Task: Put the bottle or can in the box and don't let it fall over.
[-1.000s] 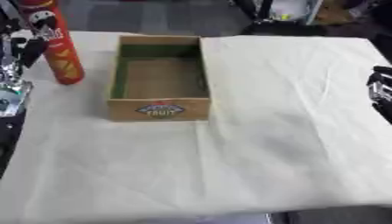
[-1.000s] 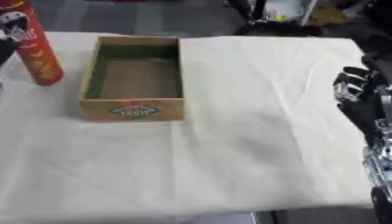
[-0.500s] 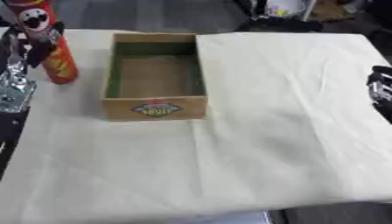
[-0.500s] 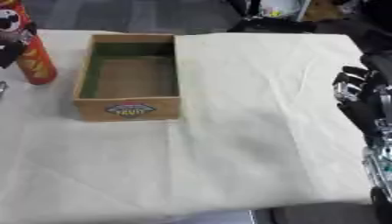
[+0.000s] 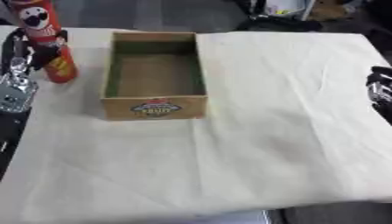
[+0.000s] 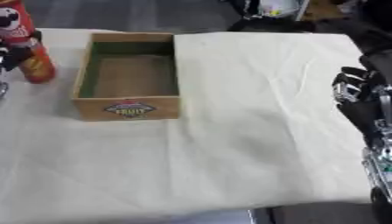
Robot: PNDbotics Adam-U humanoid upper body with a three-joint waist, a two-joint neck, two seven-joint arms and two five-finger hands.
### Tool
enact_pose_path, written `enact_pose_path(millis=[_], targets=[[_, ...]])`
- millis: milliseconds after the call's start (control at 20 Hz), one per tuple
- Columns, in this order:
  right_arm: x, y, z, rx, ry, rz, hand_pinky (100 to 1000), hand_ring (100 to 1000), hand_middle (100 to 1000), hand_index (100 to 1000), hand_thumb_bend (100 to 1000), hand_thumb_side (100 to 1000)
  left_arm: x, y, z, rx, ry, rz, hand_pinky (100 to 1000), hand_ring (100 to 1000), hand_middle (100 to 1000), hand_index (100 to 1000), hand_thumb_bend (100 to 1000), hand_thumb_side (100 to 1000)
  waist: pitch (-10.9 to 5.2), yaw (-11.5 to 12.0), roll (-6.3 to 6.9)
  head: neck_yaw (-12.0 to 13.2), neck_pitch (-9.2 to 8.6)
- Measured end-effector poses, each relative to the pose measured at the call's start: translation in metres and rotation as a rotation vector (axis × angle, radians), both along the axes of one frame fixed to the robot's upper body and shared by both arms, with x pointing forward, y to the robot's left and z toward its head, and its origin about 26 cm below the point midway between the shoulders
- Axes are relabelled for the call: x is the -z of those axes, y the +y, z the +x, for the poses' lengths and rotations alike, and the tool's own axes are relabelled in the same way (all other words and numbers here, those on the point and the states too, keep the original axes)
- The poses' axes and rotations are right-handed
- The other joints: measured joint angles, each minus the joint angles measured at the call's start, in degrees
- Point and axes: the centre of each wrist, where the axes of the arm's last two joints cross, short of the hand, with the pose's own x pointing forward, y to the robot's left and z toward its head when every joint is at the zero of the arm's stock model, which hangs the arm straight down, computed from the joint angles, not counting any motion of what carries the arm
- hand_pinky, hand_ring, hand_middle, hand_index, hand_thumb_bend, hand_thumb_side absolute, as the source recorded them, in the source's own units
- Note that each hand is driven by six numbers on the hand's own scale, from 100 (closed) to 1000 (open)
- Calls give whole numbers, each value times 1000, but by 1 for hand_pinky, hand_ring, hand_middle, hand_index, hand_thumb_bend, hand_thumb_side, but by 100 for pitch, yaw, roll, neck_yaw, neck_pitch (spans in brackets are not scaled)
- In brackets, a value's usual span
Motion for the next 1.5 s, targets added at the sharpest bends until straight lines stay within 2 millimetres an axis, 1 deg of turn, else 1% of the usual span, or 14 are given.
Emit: enact_pose_path(millis=[50,200,300,500,600,800,950,1050,1100,1250,1350,1450,1500], targets=[[0,0,0,0,0,0,805,824,798,1000,100,414,0,0,0,4,-2,-6,870,832,870,581,100,100,0,0,0,0,0],[0,0,0,0,0,0,805,824,799,1000,100,415,0,0,0,19,-12,-32,868,832,874,505,100,100,0,3,-1,-2,0],[0,0,0,0,0,0,805,824,799,1000,100,415,-2,-1,0,36,-32,-54,867,830,874,486,100,101,0,6,-1,-4,0],[0,0,0,1,0,0,805,824,799,1000,100,415,-6,-3,-3,74,-86,-102,867,831,877,477,100,110,0,40,-5,-20,0],[0,0,0,1,0,1,806,824,799,1000,100,416,-18,-4,-4,106,-136,-114,868,832,879,476,100,110,0,46,-13,-25,0],[0,-1,0,2,0,1,806,824,799,1000,100,416,-54,-16,-7,196,-262,-129,868,833,879,474,100,112,-1,81,-18,-27,0],[0,-1,0,4,0,1,806,824,800,1000,100,418,-80,-36,-8,293,-330,-135,867,832,878,474,100,115,-3,81,-31,-26,0],[0,-1,0,3,0,2,806,824,800,1000,100,419,-91,-51,-7,362,-342,-137,865,830,874,475,100,115,-5,75,-43,-18,0],[1,-1,0,2,0,2,806,824,800,1000,100,419,-93,-60,-5,399,-336,-134,866,831,875,475,100,115,-7,67,-47,-13,0],[2,1,0,-5,0,5,807,824,800,1000,100,420,-87,-90,0,524,-279,-117,867,832,876,475,100,110,-19,6,-68,21,0],[2,3,0,-9,1,12,807,824,800,1000,100,420,-76,-108,2,604,-226,-108,868,831,877,480,100,100,-25,-20,-82,36,0],[3,4,0,-13,3,18,807,824,800,1000,100,421,-64,-123,4,665,-168,-105,868,831,876,491,100,100,-29,-54,-96,52,0],[3,5,0,-15,4,19,807,824,800,1000,100,421,-57,-129,5,691,-140,-107,869,833,880,530,100,100,-30,-64,-105,58,0]])
